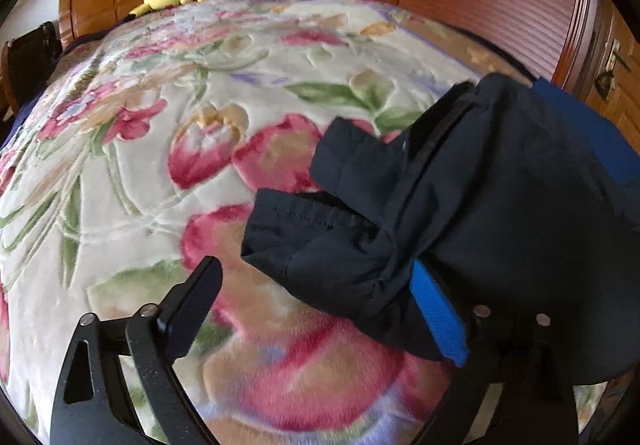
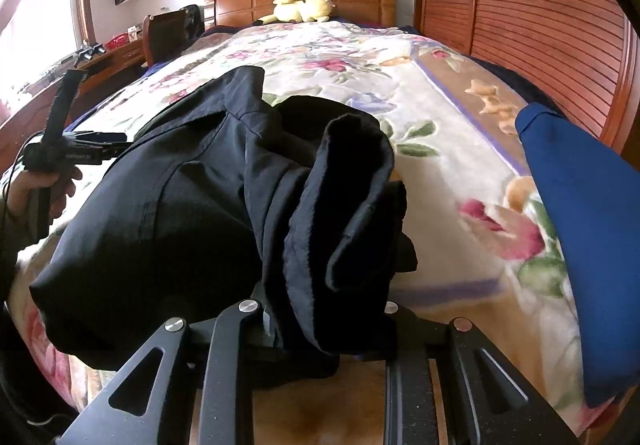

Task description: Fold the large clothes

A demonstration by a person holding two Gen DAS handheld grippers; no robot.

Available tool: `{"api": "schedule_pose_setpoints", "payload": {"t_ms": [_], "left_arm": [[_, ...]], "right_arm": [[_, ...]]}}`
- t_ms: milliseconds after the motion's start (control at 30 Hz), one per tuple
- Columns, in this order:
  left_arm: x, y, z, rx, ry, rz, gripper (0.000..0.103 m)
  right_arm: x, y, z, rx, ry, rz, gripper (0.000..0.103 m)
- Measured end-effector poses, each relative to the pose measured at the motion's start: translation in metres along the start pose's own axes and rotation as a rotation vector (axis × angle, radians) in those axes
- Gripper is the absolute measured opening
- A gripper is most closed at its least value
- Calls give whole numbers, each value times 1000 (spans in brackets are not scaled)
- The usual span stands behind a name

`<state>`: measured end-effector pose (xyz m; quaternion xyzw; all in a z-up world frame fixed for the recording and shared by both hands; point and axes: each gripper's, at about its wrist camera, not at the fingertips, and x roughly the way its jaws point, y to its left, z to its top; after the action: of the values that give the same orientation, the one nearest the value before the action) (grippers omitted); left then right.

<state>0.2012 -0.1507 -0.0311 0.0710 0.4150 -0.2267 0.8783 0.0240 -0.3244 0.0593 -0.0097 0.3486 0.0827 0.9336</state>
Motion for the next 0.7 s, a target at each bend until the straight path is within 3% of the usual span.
{"api": "schedule_pose_setpoints", "payload": {"t_ms": [233,267,333,367,500,700], "left_arm": [[14,12,3,-75,41,-115,94],[14,13,2,-85,44,-142,89],[13,13,2,-112,51,-224,68],[12,11,3,-111,52,-233,64],[0,-2,5,-68,34,-251,26],[-38,-28,17,14,-64,-129,18]], "right_arm": [[2,0,-1,-3,-1,2,25],[1,1,-1,-2,-3,5,25],[1,2,-2,-3,-5,10,24],[0,3,-3,-6,-7,12,24],[-3,3,-3,-2,-21,26,22],[-24,6,1,-16,-90,16,20]]}}
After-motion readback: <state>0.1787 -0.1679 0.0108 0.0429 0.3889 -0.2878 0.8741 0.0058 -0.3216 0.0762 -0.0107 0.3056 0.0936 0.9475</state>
